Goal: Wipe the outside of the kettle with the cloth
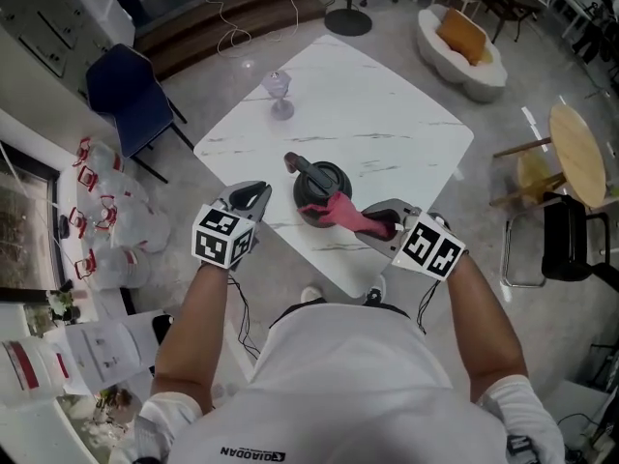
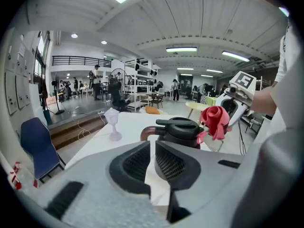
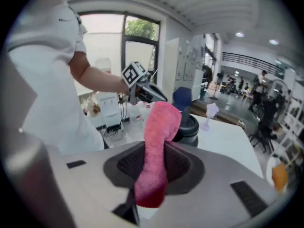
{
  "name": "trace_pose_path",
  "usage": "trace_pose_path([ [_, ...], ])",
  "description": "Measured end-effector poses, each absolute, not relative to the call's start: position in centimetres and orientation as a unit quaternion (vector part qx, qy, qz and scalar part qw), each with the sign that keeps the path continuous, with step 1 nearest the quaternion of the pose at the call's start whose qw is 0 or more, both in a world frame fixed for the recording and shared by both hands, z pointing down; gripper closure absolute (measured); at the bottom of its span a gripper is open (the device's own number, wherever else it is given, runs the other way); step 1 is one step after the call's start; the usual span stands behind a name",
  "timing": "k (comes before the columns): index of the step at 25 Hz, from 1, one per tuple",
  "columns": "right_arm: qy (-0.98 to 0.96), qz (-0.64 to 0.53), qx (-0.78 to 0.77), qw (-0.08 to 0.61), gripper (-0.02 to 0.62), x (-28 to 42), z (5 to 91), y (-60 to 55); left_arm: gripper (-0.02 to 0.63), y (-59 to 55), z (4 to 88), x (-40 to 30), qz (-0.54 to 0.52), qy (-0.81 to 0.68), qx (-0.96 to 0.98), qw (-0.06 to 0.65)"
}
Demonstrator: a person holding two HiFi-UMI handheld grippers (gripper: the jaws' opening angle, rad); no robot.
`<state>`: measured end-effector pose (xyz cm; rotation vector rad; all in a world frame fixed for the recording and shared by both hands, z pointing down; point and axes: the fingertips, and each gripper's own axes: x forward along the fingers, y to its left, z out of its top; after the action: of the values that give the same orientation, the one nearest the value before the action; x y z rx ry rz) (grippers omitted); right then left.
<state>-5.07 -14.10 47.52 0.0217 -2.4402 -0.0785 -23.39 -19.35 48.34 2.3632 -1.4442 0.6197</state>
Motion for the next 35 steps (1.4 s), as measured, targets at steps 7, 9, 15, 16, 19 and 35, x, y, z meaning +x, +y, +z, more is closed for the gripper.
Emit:
trace_pose_path([
  [7, -0.935, 0.207, 0.243, 0.157, 0.486, 0.7, 46.8, -17.4, 0.489, -23.7, 51.5, -23.1, 0.351, -0.425, 0.829, 0.087],
  [9, -0.916, 0.23, 0.296, 0.142, 0.486, 2.9, 47.5, -18.4, 0.461, -25.1, 52.9, -23.1, 0.397, -0.393, 0.828, 0.053],
  [15, -0.902, 0.219, 0.338, 0.154, 0.486, 6.0, 48.2, -18.0, 0.436, -26.9, 54.1, -21.0, 0.457, -0.271, 0.847, -0.022],
  [16, -0.902, 0.218, 0.34, 0.155, 0.486, 6.3, 48.3, -17.8, 0.437, -26.9, 54.2, -20.6, 0.466, -0.251, 0.848, -0.03],
  [19, -0.897, 0.22, 0.351, 0.156, 0.486, 7.1, 48.7, -17.4, 0.436, -27.2, 54.6, -19.6, 0.492, -0.203, 0.845, -0.059],
  [35, -0.892, 0.238, 0.356, 0.144, 0.486, 8.7, 49.3, -16.4, 0.43, -25.8, 55.1, -17.8, 0.521, -0.15, 0.84, -0.005],
])
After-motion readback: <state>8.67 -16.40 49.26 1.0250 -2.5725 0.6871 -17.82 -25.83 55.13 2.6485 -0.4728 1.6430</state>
